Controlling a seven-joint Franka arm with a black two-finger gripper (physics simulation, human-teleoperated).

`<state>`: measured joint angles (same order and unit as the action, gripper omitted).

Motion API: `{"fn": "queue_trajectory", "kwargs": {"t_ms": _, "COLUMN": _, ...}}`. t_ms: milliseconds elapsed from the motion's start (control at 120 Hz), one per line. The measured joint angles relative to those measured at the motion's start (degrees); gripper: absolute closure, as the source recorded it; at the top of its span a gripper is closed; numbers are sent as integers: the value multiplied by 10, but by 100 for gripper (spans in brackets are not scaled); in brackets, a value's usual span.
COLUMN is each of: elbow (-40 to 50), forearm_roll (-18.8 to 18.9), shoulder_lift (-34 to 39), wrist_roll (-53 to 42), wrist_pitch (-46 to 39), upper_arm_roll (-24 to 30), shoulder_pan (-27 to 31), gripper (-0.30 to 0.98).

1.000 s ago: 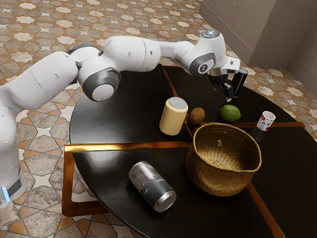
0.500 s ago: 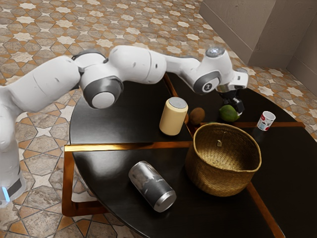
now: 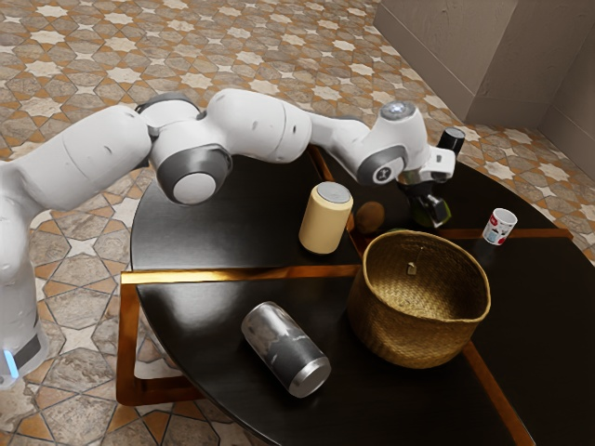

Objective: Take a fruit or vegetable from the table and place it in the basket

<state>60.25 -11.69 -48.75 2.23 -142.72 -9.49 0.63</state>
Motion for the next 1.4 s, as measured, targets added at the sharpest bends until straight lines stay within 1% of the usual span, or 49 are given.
{"fn": "queue_trajectory", "kwargs": {"t_ms": 117, "elbow": 0, "forearm_roll": 1, "shoulder_lift": -1, "wrist_roll": 1, "wrist_pitch": -10, "upper_arm_roll": 0, "shoulder_pan": 1, "gripper": 1}}
{"fn": "queue_trajectory", "kwargs": {"t_ms": 175, "elbow": 0, "forearm_roll": 1, "shoulder_lift": 0, "wrist_roll": 1, "wrist_pitch": -13, "upper_arm_roll": 0, "shoulder_pan": -1, "gripper": 7}}
{"fn": "queue_trajectory", "kwargs": {"t_ms": 225, "elbow": 1, "forearm_roll": 2, "shoulder_lift": 1, "wrist_roll": 2, "wrist_pitch": -15, "upper_arm_roll": 0, "shoulder_pan": -1, "gripper": 18}}
{"fn": "queue_trajectory", "kwargs": {"t_ms": 267, "elbow": 1, "forearm_roll": 5, "shoulder_lift": 1, "wrist_roll": 5, "wrist_pitch": -16, "upper_arm_roll": 0, "shoulder_pan": 0, "gripper": 31}}
{"fn": "queue_trajectory", "kwargs": {"t_ms": 350, "elbow": 1, "forearm_roll": 27, "shoulder_lift": 4, "wrist_roll": 16, "wrist_pitch": -19, "upper_arm_roll": -1, "shoulder_pan": -4, "gripper": 55}}
{"fn": "queue_trajectory", "kwargs": {"t_ms": 475, "elbow": 0, "forearm_roll": 63, "shoulder_lift": 7, "wrist_roll": 50, "wrist_pitch": -22, "upper_arm_roll": -3, "shoulder_pan": -5, "gripper": 71}}
{"fn": "queue_trajectory", "kwargs": {"t_ms": 583, "elbow": 1, "forearm_roll": 82, "shoulder_lift": 20, "wrist_roll": 81, "wrist_pitch": -21, "upper_arm_roll": -4, "shoulder_pan": -10, "gripper": 75}}
{"fn": "queue_trajectory", "kwargs": {"t_ms": 733, "elbow": 1, "forearm_roll": 103, "shoulder_lift": 79, "wrist_roll": 119, "wrist_pitch": -9, "upper_arm_roll": -8, "shoulder_pan": -46, "gripper": 75}}
{"fn": "queue_trajectory", "kwargs": {"t_ms": 908, "elbow": 1, "forearm_roll": 113, "shoulder_lift": 140, "wrist_roll": 153, "wrist_pitch": 33, "upper_arm_roll": -7, "shoulder_pan": -138, "gripper": 73}}
{"fn": "queue_trajectory", "kwargs": {"t_ms": 1067, "elbow": 1, "forearm_roll": 109, "shoulder_lift": 157, "wrist_roll": 172, "wrist_pitch": 96, "upper_arm_roll": -3, "shoulder_pan": -248, "gripper": 74}}
{"fn": "queue_trajectory", "kwargs": {"t_ms": 1158, "elbow": 0, "forearm_roll": 106, "shoulder_lift": 158, "wrist_roll": 179, "wrist_pitch": 124, "upper_arm_roll": -2, "shoulder_pan": -293, "gripper": 74}}
{"fn": "queue_trajectory", "kwargs": {"t_ms": 1292, "elbow": 0, "forearm_roll": 101, "shoulder_lift": 166, "wrist_roll": 188, "wrist_pitch": 168, "upper_arm_roll": 0, "shoulder_pan": -343, "gripper": 74}}
{"fn": "queue_trajectory", "kwargs": {"t_ms": 1400, "elbow": 0, "forearm_roll": 96, "shoulder_lift": 174, "wrist_roll": 196, "wrist_pitch": 219, "upper_arm_roll": -5, "shoulder_pan": -354, "gripper": 75}}
